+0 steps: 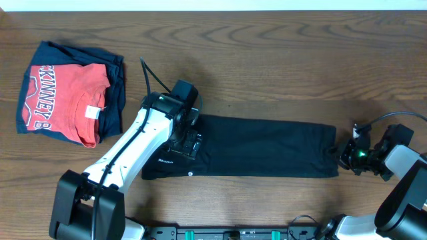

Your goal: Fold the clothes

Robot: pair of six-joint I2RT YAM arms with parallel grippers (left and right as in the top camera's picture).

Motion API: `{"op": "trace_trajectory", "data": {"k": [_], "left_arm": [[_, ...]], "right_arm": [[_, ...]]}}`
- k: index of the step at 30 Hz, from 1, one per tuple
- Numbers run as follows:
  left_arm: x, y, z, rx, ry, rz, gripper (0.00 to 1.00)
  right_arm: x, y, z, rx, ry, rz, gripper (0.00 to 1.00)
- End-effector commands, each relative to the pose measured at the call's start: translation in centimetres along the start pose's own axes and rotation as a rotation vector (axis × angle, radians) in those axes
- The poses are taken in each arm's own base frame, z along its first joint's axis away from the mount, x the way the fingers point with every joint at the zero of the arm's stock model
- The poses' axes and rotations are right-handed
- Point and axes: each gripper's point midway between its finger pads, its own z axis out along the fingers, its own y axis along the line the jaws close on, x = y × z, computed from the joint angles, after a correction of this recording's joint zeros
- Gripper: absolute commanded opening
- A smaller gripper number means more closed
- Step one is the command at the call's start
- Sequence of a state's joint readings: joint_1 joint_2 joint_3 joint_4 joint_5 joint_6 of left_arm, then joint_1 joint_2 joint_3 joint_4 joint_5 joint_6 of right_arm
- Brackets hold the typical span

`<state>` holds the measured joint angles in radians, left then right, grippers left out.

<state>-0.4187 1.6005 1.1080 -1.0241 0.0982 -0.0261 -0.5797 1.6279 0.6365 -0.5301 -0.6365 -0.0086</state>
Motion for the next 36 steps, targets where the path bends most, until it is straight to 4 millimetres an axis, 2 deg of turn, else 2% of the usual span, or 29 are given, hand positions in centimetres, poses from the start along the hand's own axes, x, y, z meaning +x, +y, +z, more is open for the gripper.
{"op": "trace_trajectory", "data": {"k": [1, 7, 9, 14, 19, 25, 30, 36], "left_arm": [[-0.7, 0.0, -1.0, 0.003, -0.034, -0.005, 0.83], [-1.2, -0.1, -2.4, 0.004, -0.048, -0.004, 0.81], [-1.3, -0.1, -2.9, 0.004, -0.048, -0.004, 0.81], [-1.7, -0.1, -3.8, 0.005, -0.062, -0.004, 0.81], [-1.9, 0.0, -4.1, 0.005, -0.070, -0.010, 0.81], [-2.4, 0.7, -4.7, 0.007, -0.089, -0.035, 0.81], [-2.6, 1.2, -4.8, 0.007, -0.094, -0.053, 0.81], [-2.6, 1.2, -4.8, 0.007, -0.093, -0.053, 0.81]], "right_arm": [[0.2, -2.3, 0.3, 0.101, 0.016, 0.046, 0.01], [-2.8, -3.6, -3.3, 0.216, -0.088, 0.172, 0.01], [-3.8, -3.5, -4.5, 0.229, -0.128, 0.178, 0.01], [-6.2, -1.9, -7.9, 0.241, -0.242, 0.124, 0.01], [-6.4, 0.6, -9.8, 0.216, -0.284, 0.075, 0.01], [-4.3, 4.1, -9.1, 0.238, -0.225, -0.054, 0.01], [-1.7, 6.0, -6.8, 0.281, -0.108, -0.159, 0.01], [0.5, 10.6, -3.8, 0.233, -0.047, -0.309, 0.01]]}}
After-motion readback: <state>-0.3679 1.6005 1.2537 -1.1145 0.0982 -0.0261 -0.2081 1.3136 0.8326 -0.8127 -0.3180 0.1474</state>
